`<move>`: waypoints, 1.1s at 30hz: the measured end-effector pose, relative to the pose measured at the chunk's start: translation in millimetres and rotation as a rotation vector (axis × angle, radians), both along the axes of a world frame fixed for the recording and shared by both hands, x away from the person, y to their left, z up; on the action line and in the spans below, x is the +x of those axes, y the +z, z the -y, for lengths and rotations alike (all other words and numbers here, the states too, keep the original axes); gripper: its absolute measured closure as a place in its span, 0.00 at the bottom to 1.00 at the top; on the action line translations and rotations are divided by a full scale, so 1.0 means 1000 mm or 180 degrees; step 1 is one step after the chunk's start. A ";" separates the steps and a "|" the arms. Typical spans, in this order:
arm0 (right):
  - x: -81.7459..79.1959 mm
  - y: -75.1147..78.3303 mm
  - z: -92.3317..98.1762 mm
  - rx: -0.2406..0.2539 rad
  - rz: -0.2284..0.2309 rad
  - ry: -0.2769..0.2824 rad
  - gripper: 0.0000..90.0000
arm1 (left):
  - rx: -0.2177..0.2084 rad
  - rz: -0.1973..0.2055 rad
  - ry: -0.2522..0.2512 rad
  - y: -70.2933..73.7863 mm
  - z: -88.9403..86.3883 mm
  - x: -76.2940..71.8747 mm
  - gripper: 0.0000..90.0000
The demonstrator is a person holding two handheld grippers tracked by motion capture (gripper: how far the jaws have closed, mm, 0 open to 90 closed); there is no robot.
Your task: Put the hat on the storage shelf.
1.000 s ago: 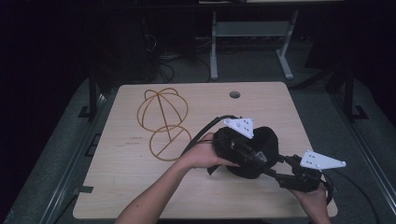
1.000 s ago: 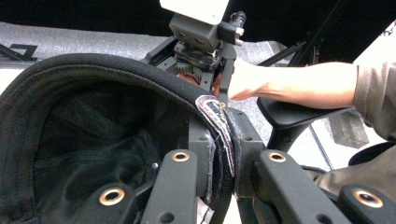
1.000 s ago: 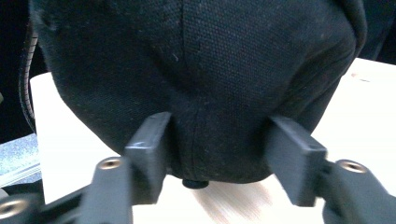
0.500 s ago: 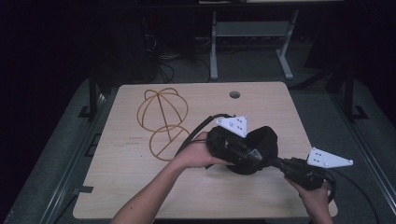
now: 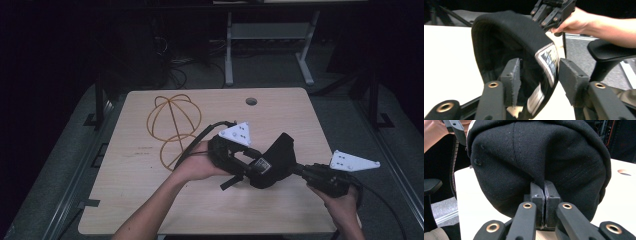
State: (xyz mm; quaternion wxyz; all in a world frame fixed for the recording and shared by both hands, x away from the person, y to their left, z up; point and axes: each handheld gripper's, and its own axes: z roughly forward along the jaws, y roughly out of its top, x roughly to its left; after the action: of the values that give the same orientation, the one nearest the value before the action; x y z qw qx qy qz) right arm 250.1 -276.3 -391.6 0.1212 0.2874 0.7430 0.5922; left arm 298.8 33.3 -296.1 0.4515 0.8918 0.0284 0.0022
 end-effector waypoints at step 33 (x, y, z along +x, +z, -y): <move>0.033 0.055 -0.001 -0.0206 0.0010 0.0053 0.98 | 0.0140 0.0162 0.0536 -0.054 -0.081 -0.024 0.43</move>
State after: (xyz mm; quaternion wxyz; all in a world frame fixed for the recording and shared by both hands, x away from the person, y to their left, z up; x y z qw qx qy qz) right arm 283.4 -275.0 -336.7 0.1267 0.2761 0.7640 0.5692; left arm 274.4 114.4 -350.1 0.4306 0.8956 0.0918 0.0635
